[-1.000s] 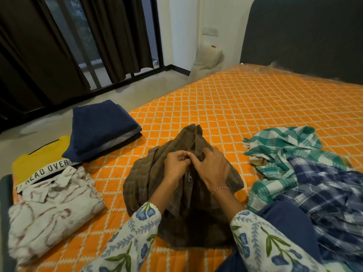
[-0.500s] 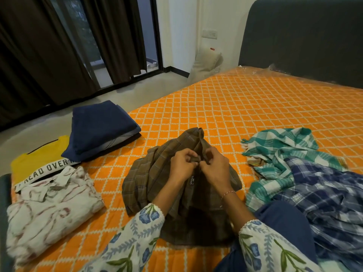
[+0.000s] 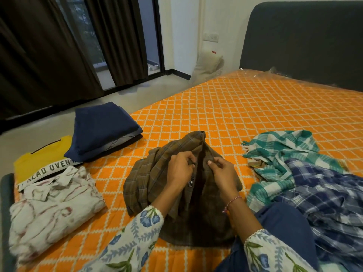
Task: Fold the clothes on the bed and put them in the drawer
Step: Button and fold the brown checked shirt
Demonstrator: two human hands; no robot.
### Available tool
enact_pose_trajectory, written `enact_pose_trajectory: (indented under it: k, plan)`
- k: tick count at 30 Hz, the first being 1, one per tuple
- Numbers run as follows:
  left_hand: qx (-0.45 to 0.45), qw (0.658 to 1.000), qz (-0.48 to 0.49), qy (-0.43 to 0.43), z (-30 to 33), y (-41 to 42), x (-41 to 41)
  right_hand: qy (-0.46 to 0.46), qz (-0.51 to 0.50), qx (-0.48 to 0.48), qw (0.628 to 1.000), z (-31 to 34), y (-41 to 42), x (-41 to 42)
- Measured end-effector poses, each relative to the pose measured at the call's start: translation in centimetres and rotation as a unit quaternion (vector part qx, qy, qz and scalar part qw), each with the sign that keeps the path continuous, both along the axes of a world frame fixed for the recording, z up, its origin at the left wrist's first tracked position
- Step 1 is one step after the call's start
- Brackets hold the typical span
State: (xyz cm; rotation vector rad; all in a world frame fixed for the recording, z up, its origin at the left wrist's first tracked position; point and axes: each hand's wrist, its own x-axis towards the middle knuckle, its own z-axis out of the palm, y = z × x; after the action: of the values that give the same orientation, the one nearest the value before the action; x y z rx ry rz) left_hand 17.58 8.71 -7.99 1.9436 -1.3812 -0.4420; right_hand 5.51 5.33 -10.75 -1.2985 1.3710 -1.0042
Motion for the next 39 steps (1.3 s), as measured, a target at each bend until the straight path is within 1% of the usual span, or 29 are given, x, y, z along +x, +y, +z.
enact_pose_trajectory:
  k: [2, 5, 6, 7, 9, 10, 12, 14, 16, 19, 21, 22, 26, 30, 32, 34, 36, 39]
  plan:
    - [0.006, 1.0, 0.001, 0.002, 0.0, 0.0, 0.0, 0.026, 0.01, -0.005, 1.0, 0.1, 0.2, 0.2]
    - [0.021, 0.998, 0.002, 0.064, 0.1, -0.1, 0.0, -0.013, 0.003, 0.03, 0.999, 0.5, 0.4, 0.6]
    - [0.027, 0.994, 0.004, 0.109, 0.1, -0.1, 0.0, -0.032, -0.004, 0.038, 0.999, 0.6, 0.5, 0.7]
    - [0.036, 0.984, 0.007, 0.175, 0.1, 0.0, 0.0, -0.053, -0.01, 0.039, 0.998, 0.7, 0.6, 0.8]
    - [0.054, 0.941, 0.013, 0.333, 0.4, 0.4, 0.0, -0.095, -0.007, 0.032, 0.995, 1.1, 1.0, 0.8]
    - [0.059, 0.918, 0.016, 0.391, 0.6, 0.5, 0.1, -0.121, 0.006, 0.034, 0.992, 1.5, 1.2, 0.8]
    - [0.064, 0.9, 0.018, 0.43, 0.8, 0.8, 0.5, -0.156, 0.046, 0.043, 0.986, 1.9, 1.6, 0.7]
    - [0.064, 0.898, 0.023, 0.435, 0.8, 0.8, 0.7, -0.132, 0.059, 0.028, 0.989, 1.9, 1.7, 0.6]
    - [0.053, 0.911, 0.04, 0.408, 0.7, 0.9, 0.6, -0.084, 0.043, -0.008, 0.996, 1.8, 1.9, 0.9]
    - [0.011, 0.96, 0.039, 0.278, 0.7, 0.7, 0.6, -0.024, 0.017, -0.065, 0.997, 1.8, 2.1, 1.3]
    - [0.0, 0.978, 0.025, 0.207, 0.9, 0.8, 0.7, 0.005, 0.002, -0.09, 0.996, 1.6, 2.3, 1.5]
    - [0.001, 0.981, 0.019, 0.191, 0.9, 0.8, 0.8, 0.015, -0.007, -0.1, 0.995, 1.7, 2.4, 1.6]
    - [0.015, 0.979, 0.03, 0.201, 0.8, 1.0, 0.7, 0.019, -0.037, -0.109, 0.993, 1.7, 2.8, 2.2]
    - [0.023, 0.973, 0.028, 0.227, 0.7, 0.9, 0.8, 0.037, -0.022, -0.116, 0.992, 2.2, 2.7, 2.2]
    - [0.027, 0.966, 0.014, 0.258, 1.0, 1.0, 0.9, 0.041, -0.019, -0.103, 0.994, 2.4, 2.5, 2.1]
    - [0.035, 0.955, 0.001, 0.295, 1.4, 1.2, 0.9, 0.015, -0.013, -0.063, 0.998, 2.4, 2.2, 1.8]
    - [0.04, 0.95, -0.002, 0.309, 1.6, 1.2, 1.0, -0.03, -0.004, -0.023, 0.999, 2.4, 2.1, 1.6]
    - [0.036, 0.958, 0.017, 0.283, 1.4, 1.1, 0.8, -0.031, 0.01, -0.033, 0.999, 2.6, 2.1, 1.4]
